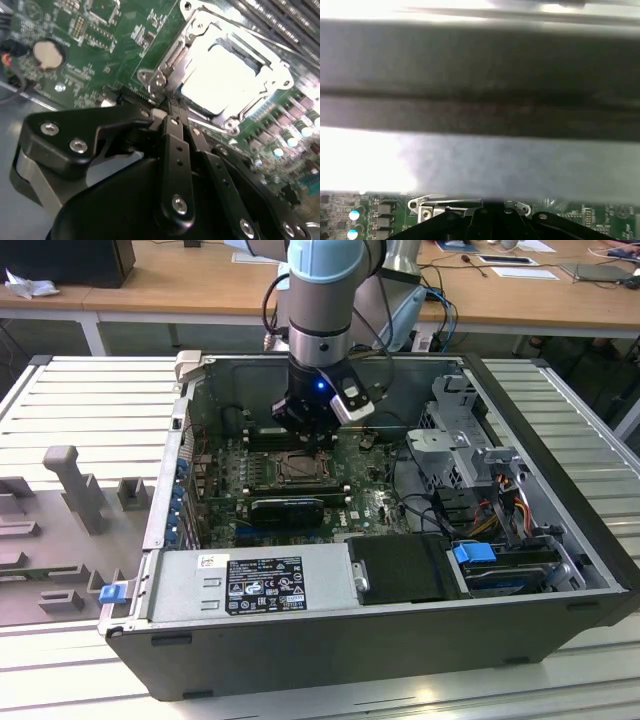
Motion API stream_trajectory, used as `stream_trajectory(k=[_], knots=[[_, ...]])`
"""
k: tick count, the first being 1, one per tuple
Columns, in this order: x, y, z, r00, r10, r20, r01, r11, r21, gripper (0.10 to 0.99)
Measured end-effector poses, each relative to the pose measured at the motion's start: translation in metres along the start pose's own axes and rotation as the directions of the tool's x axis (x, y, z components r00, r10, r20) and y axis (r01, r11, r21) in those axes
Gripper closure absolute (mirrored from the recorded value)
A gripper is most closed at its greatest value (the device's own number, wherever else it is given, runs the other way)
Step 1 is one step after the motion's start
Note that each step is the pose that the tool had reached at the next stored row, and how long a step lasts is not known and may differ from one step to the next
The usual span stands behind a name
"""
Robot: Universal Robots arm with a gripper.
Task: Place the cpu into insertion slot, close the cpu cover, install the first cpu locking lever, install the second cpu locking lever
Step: 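Install the first cpu locking lever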
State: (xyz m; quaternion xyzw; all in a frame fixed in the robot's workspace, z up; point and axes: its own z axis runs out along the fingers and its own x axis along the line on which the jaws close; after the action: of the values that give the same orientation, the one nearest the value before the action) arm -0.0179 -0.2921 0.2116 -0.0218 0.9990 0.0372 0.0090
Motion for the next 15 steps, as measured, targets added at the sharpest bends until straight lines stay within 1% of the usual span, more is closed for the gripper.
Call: stream_trajectory(k=[1,2,3,5,6,10,12,13,15], knots=[[-0.0001,0.0004,-0.0056,1.0000,0.000,0.0001,0.000,1.0000,-0.002,0.980],[0.0006,0.0007,-0.0090,1.0000,0.000,0.0001,0.000,1.0000,-0.003,0.980],[0.0022,0.0007,-0.0097,1.0000,0.000,0.0003,0.000,1.0000,-0.005,0.980],[0.0091,0.0011,-0.0115,1.0000,0.000,0.0018,0.000,1.0000,-0.008,0.980],[0.0111,0.0013,-0.0129,1.0000,0.000,0.0028,0.000,1.0000,-0.009,0.980],[0.0158,0.0022,-0.0218,1.0000,0.000,0.0070,0.001,0.9999,-0.014,0.980],[0.0170,0.0026,-0.0224,1.0000,-0.002,0.0076,0.002,0.9999,-0.017,0.980],[0.0169,0.0049,-0.0219,0.9997,-0.022,0.0070,0.022,0.9996,-0.017,0.980],[0.0169,0.0052,-0.0203,0.9996,-0.026,0.0099,0.027,0.9995,-0.018,0.980]])
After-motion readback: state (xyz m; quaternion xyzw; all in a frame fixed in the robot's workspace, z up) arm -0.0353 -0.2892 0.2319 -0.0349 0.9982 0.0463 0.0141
